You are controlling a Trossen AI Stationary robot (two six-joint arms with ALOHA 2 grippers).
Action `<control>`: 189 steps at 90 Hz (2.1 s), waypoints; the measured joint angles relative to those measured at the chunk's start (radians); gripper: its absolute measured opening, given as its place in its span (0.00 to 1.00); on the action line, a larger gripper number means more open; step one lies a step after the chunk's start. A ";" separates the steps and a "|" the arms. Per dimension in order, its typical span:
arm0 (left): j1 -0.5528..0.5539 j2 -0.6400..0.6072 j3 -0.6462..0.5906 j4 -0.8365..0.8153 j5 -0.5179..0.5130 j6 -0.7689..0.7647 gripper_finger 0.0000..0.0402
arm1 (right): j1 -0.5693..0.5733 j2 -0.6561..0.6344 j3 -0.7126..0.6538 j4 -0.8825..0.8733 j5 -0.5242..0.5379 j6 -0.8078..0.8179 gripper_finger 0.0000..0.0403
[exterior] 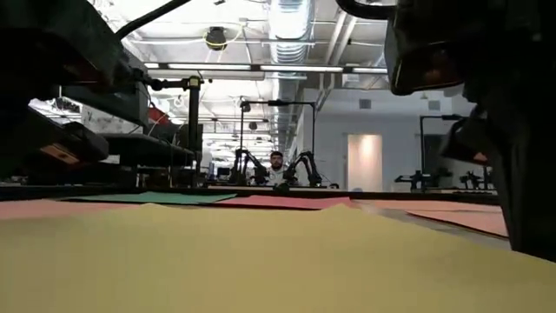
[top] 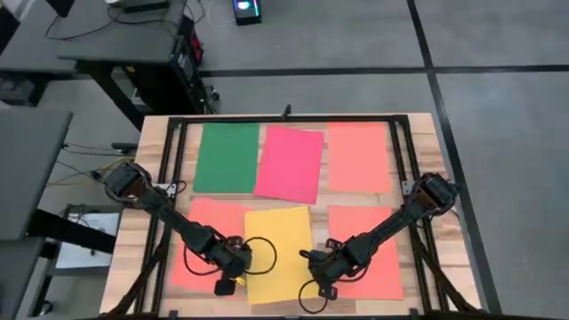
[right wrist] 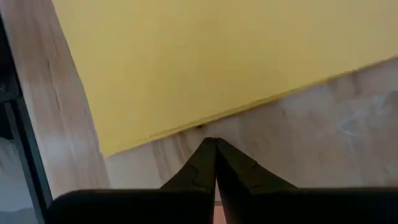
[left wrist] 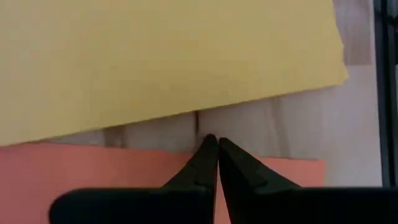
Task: Organize paper
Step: Stack the yellow paper on top of the yellow paper
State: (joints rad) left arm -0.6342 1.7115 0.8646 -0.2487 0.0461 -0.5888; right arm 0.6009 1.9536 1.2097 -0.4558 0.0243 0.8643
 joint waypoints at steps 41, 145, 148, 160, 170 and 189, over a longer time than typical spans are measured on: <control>0.000 -0.045 0.000 0.015 -0.031 -0.006 0.00 | -0.038 -0.037 0.001 -0.059 0.024 -0.055 0.00; -0.206 -0.291 -0.306 -0.077 -0.194 -0.576 0.00 | -0.080 -0.038 0.003 -0.038 0.041 -0.155 0.00; -0.212 -0.291 -0.306 -0.084 -0.194 -0.586 0.00 | -0.080 -0.038 0.003 -0.037 0.047 -0.157 0.00; -0.227 -0.298 -0.306 -0.116 -0.191 -0.615 0.00 | -0.086 -0.039 0.003 -0.037 0.055 -0.158 0.00; -0.229 -0.316 -0.306 -0.134 -0.184 -0.621 0.00 | -0.086 -0.039 0.003 -0.036 0.056 -0.158 0.00; -0.229 -0.364 -0.275 -0.267 -0.205 -0.620 0.00 | -0.086 -0.039 0.003 -0.033 0.056 -0.158 0.00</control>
State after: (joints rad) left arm -0.8631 1.3473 0.5900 -0.5154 -0.1589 -1.2088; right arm 0.5144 1.9144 1.2125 -0.4889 0.0807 0.7063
